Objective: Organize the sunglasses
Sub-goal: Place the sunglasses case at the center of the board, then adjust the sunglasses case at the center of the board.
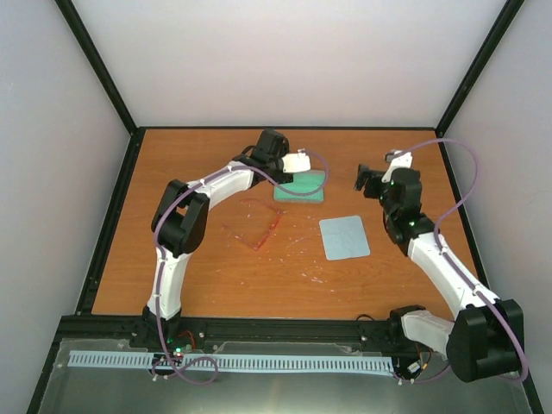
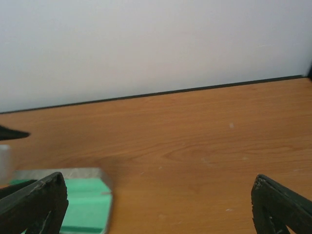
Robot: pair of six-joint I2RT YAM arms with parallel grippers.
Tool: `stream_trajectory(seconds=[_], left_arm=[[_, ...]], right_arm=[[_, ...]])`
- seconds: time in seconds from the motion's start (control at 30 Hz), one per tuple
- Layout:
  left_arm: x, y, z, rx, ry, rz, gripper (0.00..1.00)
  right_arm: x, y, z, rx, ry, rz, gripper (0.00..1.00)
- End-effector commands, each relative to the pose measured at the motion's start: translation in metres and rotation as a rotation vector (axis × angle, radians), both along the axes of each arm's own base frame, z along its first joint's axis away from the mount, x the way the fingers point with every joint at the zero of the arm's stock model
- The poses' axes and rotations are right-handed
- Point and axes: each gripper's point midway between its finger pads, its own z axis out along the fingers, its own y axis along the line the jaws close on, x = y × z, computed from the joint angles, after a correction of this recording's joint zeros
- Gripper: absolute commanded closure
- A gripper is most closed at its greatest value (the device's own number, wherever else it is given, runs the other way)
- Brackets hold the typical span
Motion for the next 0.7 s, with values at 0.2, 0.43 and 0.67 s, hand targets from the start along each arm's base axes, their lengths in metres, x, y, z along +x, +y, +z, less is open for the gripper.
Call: stream_trajectory(seconds=[0.2,0.43,0.67], left_arm=[[-0.013,-0.026,0.16,-0.457,0.091,0.118,0.32],[-0.045,-0.031,0.159,-0.517,0.241,0.083,0.39],[-0.043,-0.019,0.12,-0.465,0.238,0.141,0.52]], right_arm=[[0.011,-0.018,-0.05,0.009,0.482,0.056,0.52],[-0.01,0.013,-0.104,0.058,0.737,0.258,0.53],[0.016,0.04,-0.079,0.1,0.58,0.342,0.58]])
